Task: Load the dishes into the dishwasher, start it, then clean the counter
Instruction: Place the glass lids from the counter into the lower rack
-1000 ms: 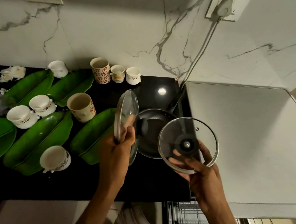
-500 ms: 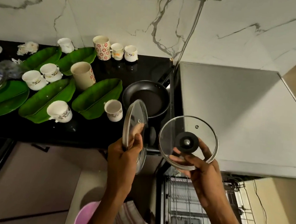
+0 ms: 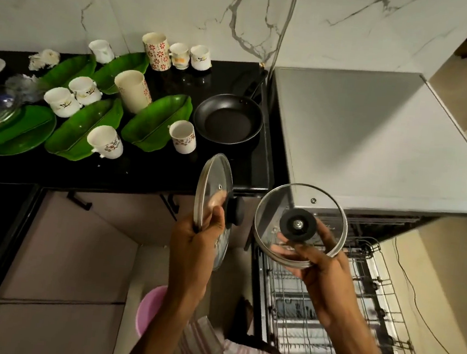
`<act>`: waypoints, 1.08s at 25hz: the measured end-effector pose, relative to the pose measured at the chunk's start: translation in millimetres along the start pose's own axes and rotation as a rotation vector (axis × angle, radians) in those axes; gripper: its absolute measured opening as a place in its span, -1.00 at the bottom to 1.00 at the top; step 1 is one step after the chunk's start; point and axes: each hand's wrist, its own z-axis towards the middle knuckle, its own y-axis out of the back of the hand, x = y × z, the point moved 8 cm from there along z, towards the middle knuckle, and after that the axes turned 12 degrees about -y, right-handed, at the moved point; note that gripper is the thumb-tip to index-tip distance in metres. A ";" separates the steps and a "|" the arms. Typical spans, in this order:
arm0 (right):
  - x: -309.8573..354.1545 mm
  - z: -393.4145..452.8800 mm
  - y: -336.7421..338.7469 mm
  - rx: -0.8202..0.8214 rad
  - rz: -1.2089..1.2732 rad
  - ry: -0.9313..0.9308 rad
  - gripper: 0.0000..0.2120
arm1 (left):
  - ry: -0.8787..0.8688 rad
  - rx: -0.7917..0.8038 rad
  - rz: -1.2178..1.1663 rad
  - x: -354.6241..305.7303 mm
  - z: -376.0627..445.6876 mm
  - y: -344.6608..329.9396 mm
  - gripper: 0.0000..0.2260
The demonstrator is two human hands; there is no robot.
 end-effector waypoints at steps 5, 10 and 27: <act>-46.0 -48.3 4.9 -0.079 -0.001 0.038 -0.43 | -0.020 0.096 0.058 11.1 -44.8 33.7 -0.88; -92.8 -99.6 17.1 -0.135 0.014 0.038 -0.44 | -0.023 0.195 0.068 26.9 -93.1 58.4 -0.76; -155.7 -235.4 168.2 -0.275 0.001 0.005 -0.48 | 0.036 0.115 0.079 52.7 -271.5 12.9 -0.90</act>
